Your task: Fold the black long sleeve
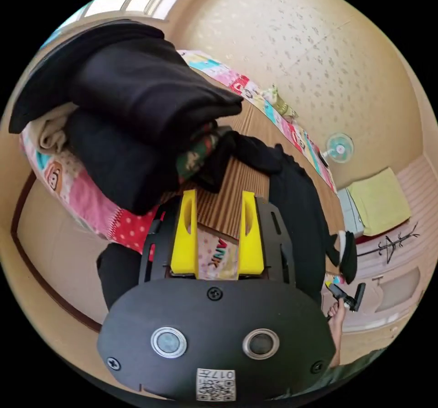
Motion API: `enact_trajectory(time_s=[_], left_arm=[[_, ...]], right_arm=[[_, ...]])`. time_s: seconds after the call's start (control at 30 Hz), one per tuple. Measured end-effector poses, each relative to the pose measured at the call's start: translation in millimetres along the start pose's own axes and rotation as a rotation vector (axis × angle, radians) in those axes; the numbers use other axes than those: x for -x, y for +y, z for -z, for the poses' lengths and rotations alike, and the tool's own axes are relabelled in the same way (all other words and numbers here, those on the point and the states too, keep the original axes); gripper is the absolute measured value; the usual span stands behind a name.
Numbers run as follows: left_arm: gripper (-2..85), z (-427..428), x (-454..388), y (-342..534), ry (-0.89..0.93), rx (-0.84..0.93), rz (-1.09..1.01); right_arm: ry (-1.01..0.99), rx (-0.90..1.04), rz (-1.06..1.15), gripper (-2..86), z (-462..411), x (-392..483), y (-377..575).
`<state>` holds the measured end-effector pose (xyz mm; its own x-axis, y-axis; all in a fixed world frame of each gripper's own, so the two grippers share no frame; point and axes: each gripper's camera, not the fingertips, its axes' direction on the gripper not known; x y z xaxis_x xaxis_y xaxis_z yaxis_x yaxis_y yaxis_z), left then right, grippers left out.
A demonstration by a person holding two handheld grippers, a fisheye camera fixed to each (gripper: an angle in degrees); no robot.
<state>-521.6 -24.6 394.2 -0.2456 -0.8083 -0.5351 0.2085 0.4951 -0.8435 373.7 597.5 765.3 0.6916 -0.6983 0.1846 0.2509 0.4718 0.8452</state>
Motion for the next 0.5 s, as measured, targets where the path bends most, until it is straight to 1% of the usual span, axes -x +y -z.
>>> enact_trajectory(time_s=[0.1,0.17,0.23,0.27,0.33,0.4,0.43,0.47,0.5], left_arm=[[11.0,-17,15,-26,-0.038,0.069,0.051],[8.4,-27,11,-31,0.021,0.095,0.003],[7.4,-28,7,-31,0.009,0.092,0.006],[5.3,-25,5,-31,-0.029,0.074,0.007],[0.8,-16,1,-32,-0.038,0.046,-0.021],[0.0,2,-11,-35,0.052,0.029,-0.083],[-0.3,19,-29,-39,0.086,-0.01,-0.178],[-0.4,34,-56,-45,0.059,-0.034,-0.326],[-0.4,42,-70,-48,0.031,-0.04,-0.405]], right_arm=[[-0.054,-0.015,0.046,0.5,4,7,-9],[-0.074,-0.003,0.075,0.4,4,13,-13],[-0.093,0.007,0.11,0.4,7,21,-15],[-0.096,0.007,0.118,0.4,9,22,-15],[-0.104,0.013,0.134,0.4,18,24,-13],[-0.105,0.023,0.146,0.4,26,21,-11],[-0.101,0.027,0.144,0.4,32,17,-10],[-0.1,0.029,0.141,0.4,35,15,-9],[-0.106,0.034,0.135,0.4,41,9,-8]])
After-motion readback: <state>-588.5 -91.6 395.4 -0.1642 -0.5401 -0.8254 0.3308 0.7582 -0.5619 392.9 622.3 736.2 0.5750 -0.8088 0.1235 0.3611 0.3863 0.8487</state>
